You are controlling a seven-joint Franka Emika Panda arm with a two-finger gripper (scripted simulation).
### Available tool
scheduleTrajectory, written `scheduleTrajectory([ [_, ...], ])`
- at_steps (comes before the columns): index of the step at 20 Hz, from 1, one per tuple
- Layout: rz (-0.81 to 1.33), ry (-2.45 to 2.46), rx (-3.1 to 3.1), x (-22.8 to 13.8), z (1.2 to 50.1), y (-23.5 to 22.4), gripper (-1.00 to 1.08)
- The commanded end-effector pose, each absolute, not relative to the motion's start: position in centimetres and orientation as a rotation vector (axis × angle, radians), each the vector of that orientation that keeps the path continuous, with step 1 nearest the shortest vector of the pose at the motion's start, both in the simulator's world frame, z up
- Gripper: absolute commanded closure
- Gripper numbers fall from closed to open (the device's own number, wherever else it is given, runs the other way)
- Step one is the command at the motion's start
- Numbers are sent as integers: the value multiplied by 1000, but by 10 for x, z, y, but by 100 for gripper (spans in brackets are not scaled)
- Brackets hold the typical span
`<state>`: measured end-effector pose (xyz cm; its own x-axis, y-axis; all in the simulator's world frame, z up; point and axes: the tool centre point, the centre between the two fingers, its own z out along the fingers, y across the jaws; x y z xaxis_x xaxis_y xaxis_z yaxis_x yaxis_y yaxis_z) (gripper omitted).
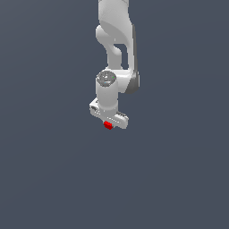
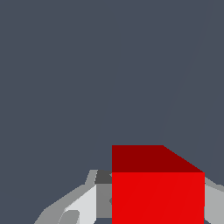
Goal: Pick up the red cube and move it to a goal position.
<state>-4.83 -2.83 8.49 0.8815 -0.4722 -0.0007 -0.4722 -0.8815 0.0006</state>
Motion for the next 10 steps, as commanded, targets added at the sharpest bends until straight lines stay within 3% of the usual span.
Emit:
scheduleTrajectory([
  [1, 1, -765, 3047, -56, 105, -27, 108],
  [10, 0, -766, 3047, -82, 172, -22, 108],
])
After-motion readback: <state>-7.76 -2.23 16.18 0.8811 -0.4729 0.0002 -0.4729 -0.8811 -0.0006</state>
